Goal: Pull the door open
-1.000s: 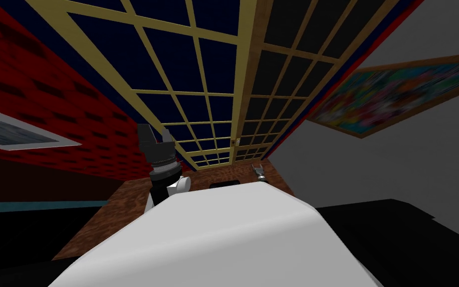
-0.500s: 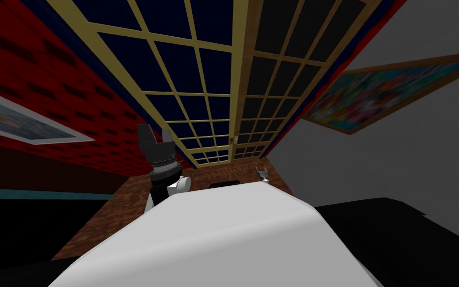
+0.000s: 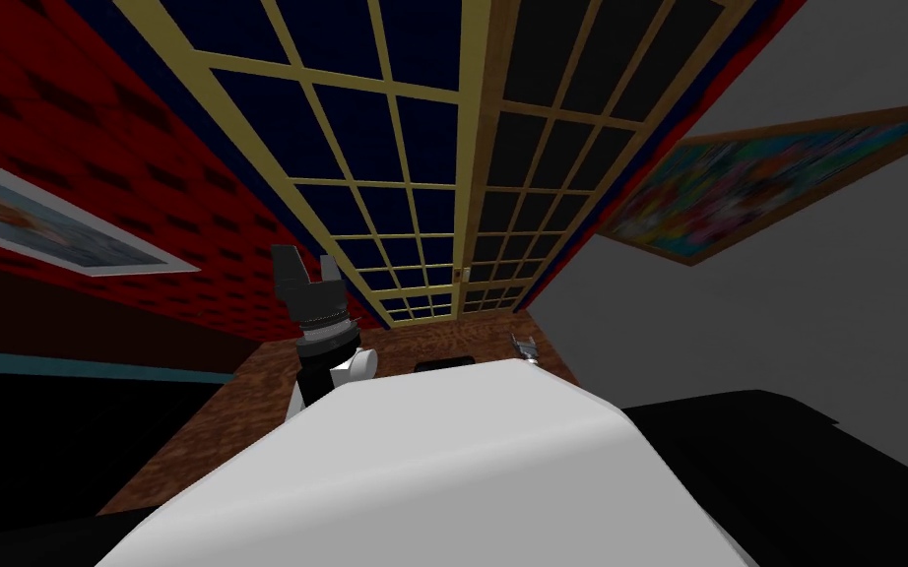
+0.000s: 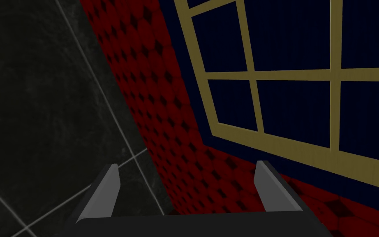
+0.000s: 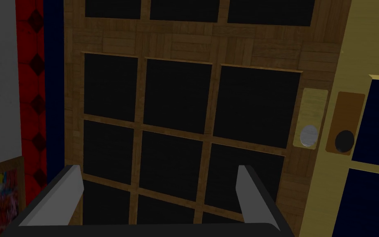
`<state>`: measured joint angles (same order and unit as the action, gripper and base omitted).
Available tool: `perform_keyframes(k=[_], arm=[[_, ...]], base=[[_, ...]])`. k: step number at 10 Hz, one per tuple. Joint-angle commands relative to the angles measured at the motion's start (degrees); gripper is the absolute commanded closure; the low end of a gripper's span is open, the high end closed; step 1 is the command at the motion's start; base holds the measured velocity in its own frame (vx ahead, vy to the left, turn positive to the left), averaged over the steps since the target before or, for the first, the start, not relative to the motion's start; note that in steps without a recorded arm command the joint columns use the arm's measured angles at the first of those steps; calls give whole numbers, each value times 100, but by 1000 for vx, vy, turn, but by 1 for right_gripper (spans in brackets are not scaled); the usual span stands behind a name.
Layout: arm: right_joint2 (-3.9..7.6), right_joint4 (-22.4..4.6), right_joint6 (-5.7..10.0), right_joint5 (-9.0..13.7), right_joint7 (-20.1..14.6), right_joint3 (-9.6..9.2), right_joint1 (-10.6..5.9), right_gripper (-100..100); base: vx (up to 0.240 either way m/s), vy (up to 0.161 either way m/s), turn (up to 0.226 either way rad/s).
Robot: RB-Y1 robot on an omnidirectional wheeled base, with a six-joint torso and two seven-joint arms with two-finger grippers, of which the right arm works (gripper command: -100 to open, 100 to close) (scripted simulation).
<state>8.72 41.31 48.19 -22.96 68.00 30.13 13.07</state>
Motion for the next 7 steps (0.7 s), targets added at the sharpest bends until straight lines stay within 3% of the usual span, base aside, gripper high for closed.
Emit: perform_keyframes(k=[1,3,7], arm=[[23,-139,-4,84,104,164,-7,-100],[2,-220,-55,188,226,347,-74,-100],[-99,-225,-72,247,330,399,-353,-100]], base=[[-37,-23,119],[-3,-44,214],[153,-20,158]])
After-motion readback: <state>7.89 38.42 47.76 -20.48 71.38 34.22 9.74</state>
